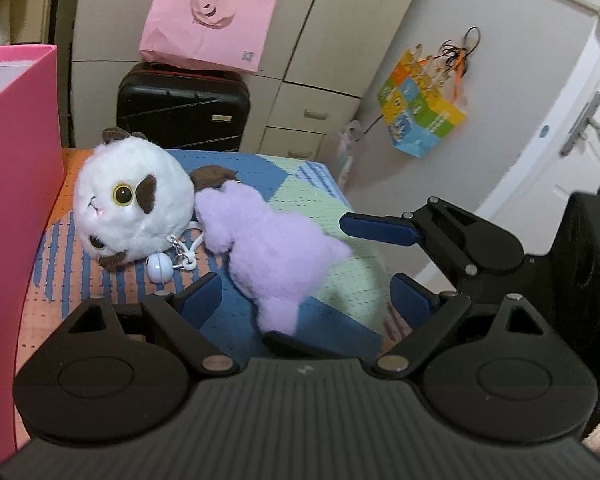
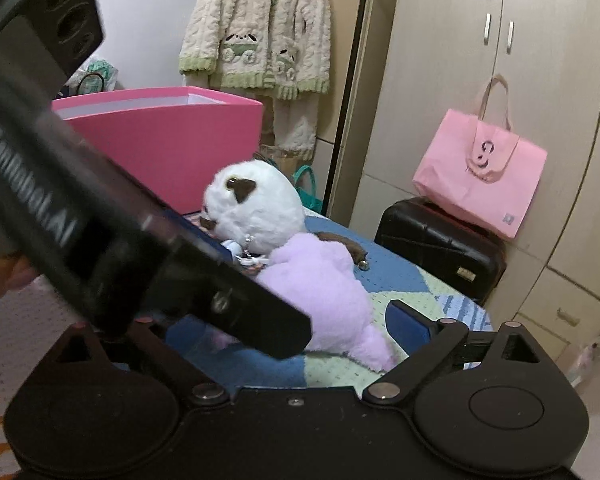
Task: Organize soft objects
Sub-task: 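Move the left gripper down onto the lavender plush toy and close, then lift the lavender plush with the left gripper and carry it over the box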
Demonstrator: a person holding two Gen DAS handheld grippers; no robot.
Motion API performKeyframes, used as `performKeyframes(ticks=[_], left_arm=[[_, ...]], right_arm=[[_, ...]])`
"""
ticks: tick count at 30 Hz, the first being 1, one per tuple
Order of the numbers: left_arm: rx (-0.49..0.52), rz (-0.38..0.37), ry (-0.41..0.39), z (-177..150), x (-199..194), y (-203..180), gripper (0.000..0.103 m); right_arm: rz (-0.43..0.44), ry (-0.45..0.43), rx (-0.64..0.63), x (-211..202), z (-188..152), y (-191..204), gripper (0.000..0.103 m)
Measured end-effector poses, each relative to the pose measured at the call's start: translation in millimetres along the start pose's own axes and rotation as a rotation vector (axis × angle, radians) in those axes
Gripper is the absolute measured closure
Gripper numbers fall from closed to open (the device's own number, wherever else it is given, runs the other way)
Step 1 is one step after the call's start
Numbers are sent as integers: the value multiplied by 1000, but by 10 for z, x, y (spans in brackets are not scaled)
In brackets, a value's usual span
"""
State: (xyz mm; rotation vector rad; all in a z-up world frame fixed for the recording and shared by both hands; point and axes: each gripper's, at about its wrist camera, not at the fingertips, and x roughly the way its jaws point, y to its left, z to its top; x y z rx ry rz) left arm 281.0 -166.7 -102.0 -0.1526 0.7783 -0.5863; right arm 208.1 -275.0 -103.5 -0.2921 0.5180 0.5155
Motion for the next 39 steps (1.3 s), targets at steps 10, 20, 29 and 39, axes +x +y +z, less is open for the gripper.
performKeyframes(ticks=[10, 20, 29, 39], left_arm=[[-4, 80, 1, -8, 196, 16, 33], [36, 24, 4, -65, 127, -93, 47], [72, -47, 4, -210, -171, -225, 47], [117, -121, 13, -437, -655, -284, 47]], right_arm=[[147, 67, 78, 273, -13, -259, 5], [95, 56, 124, 148, -74, -184, 23], [6, 40, 203, -190, -98, 30, 27], [-80, -8, 186, -643, -69, 579, 26]])
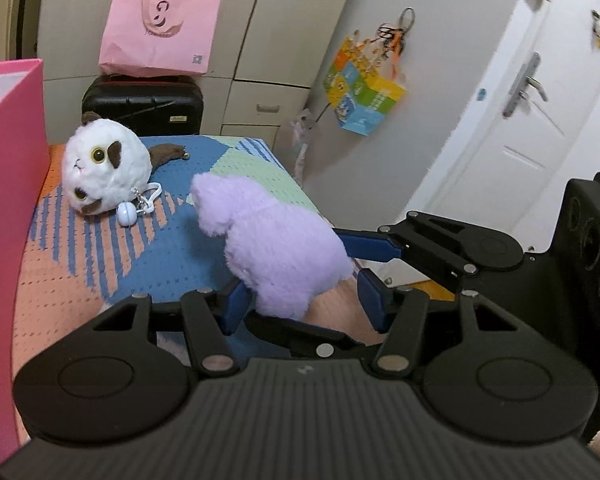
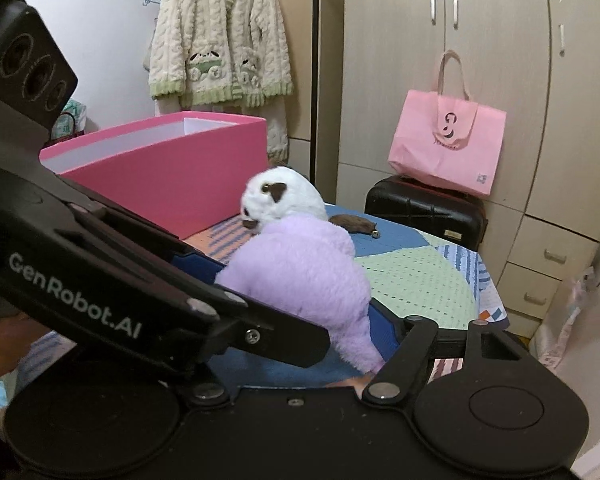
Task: Organize soft objects
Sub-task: 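Lift the lavender plush with the left gripper and carry it over the box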
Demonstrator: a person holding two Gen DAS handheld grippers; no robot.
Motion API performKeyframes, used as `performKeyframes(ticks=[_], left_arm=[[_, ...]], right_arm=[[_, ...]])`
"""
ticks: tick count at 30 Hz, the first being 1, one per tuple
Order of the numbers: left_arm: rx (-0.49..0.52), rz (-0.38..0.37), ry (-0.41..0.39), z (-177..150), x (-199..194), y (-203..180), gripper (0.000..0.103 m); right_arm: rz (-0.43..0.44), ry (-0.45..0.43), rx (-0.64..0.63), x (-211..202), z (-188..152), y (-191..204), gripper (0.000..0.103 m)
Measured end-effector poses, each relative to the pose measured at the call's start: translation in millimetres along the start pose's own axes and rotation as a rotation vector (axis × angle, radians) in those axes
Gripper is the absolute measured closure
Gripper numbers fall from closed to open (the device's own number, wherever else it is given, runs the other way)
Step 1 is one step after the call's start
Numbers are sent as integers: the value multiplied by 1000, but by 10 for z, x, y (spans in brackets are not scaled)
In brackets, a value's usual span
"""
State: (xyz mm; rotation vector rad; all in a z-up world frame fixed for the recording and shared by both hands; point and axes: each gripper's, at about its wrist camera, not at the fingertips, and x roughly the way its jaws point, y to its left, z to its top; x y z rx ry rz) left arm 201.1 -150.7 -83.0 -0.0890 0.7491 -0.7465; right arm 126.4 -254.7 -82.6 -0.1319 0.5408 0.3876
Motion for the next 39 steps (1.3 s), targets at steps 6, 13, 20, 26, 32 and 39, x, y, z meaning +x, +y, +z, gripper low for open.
performKeyframes(ticks=[6, 13, 20, 26, 32, 39], left_arm=[[43, -22, -7, -145, -310, -50, 47], [61, -37, 2, -335, -626, -59, 47], [61, -25, 12, -496, -901, -82, 47], [42, 16, 28, -635, -1153, -114, 47], [44, 52, 12, -725, -1439, -99, 47], [87, 95, -32, -604, -1797, -41, 47]], right_arm=[[-45, -36, 22, -241, -40, 333, 26], [-75, -43, 39, -431, -94, 654, 26], [-74, -52, 6, -576, -124, 932, 26], [-41, -48, -9, -678, -155, 1157, 26], [-3, -76, -44, -768, -153, 1395, 27], [4, -142, -96, -821, 36, 1658, 27]])
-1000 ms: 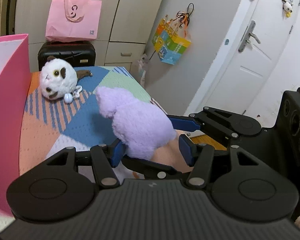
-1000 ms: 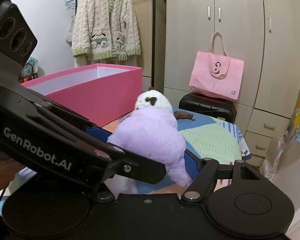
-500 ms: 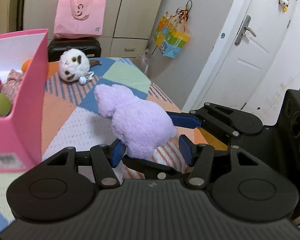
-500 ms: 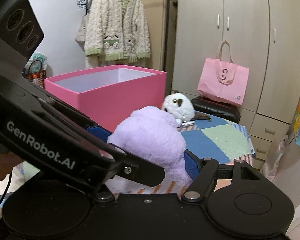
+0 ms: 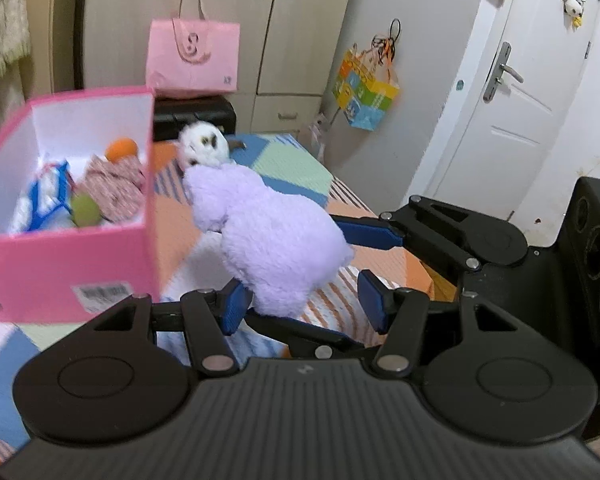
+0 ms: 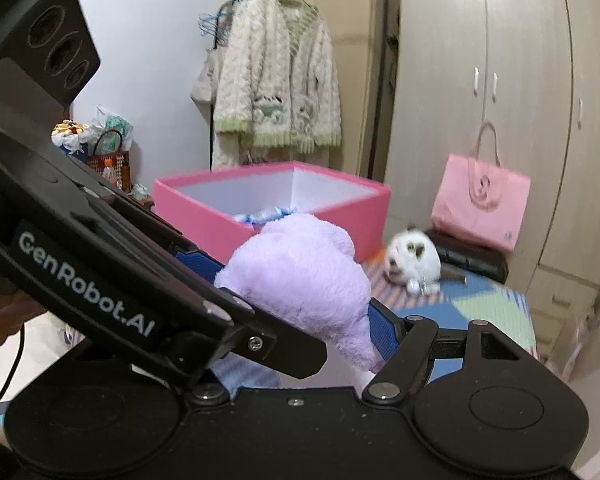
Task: Organize soft objects
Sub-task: 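Lift the lavender plush with the left gripper and carry it over the box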
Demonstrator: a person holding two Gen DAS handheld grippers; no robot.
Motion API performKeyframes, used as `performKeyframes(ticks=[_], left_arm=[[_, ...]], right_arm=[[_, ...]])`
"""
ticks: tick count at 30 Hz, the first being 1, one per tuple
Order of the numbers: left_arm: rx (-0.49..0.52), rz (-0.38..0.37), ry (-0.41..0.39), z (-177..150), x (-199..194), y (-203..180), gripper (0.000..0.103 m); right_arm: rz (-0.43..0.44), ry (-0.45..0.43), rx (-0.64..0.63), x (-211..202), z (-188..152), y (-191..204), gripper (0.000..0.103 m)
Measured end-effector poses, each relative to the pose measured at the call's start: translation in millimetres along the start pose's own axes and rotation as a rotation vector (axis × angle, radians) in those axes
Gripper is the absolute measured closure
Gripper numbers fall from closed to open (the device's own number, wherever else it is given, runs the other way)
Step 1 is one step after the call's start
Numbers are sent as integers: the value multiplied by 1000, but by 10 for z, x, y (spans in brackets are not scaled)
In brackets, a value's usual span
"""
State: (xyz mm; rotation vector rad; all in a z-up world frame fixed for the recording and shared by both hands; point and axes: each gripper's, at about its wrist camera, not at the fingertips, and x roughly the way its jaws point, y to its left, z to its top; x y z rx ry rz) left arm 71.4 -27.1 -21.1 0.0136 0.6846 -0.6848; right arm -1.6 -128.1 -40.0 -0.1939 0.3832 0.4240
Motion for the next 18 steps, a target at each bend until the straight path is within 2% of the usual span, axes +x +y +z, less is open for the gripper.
performKeyframes(ticks=[6, 12, 18], left_arm=[[-14, 23, -14, 169, -202, 233, 47], [-53, 58, -11, 296, -184, 540, 45], [-96, 51, -26, 430, -158, 888, 45]], right_arm=[[23, -38, -71, 105, 322, 138, 26], [55, -20, 19, 432, 497, 171, 26], [74, -4, 18, 765, 678, 207, 26]])
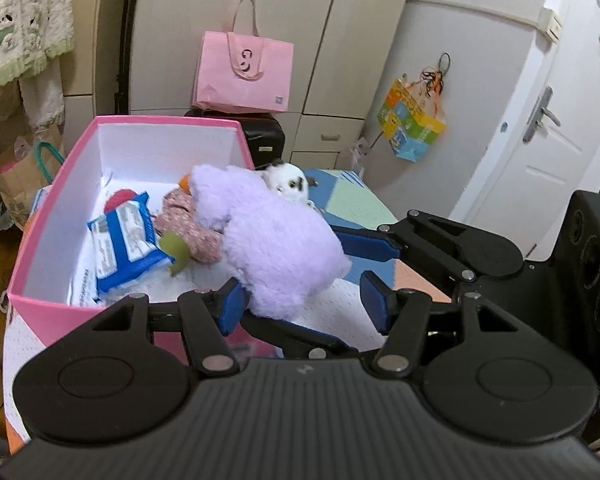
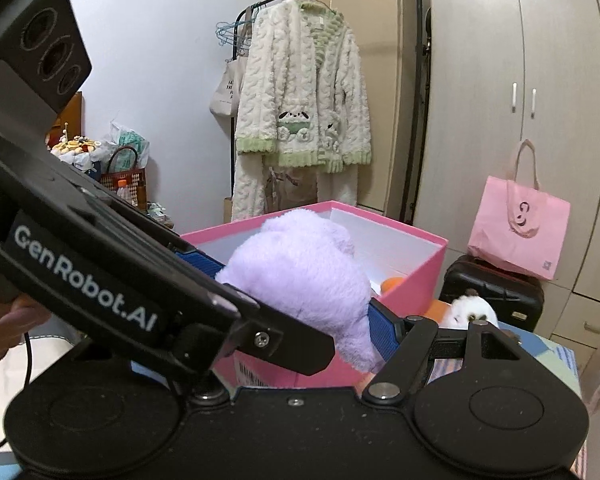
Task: Organize soft objects
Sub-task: 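Lift the lavender plush with the left gripper and carry it over the box, then open the left gripper to drop the lavender plush into the box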
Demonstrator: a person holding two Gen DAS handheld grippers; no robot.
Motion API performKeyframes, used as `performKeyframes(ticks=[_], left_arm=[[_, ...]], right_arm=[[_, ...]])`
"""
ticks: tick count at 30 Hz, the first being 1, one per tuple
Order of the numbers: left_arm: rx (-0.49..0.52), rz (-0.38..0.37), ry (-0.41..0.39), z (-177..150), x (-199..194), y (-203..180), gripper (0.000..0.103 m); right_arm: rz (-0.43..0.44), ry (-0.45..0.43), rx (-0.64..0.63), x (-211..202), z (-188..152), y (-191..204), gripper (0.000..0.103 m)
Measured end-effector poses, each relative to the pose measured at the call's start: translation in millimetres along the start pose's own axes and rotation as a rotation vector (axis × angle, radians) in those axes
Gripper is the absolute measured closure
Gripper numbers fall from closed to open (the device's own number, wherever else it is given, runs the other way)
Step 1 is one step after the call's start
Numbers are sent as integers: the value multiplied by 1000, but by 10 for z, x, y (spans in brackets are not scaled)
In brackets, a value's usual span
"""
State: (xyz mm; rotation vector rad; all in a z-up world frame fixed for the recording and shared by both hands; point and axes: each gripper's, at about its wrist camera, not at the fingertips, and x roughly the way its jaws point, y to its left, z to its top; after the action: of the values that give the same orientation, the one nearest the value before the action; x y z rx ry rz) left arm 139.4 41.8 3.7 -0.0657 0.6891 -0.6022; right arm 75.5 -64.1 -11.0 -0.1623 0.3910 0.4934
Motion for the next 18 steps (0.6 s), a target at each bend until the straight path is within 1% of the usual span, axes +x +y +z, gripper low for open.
performKeyframes(ticks=[3, 7, 13, 18], left_arm=[[-18, 1, 0, 86, 77, 167, 45], [-55, 9, 22, 216, 248, 416, 45], [-140, -22, 76, 303, 514, 757, 45], [-188, -61, 108, 330, 672, 919, 46]], right_arm=[[5, 24, 15, 166, 90, -27, 26], [3, 61, 11, 436, 188, -77, 26], [-1, 156, 6, 818, 260, -150, 26], [-26, 221, -103, 999, 327, -121, 26]])
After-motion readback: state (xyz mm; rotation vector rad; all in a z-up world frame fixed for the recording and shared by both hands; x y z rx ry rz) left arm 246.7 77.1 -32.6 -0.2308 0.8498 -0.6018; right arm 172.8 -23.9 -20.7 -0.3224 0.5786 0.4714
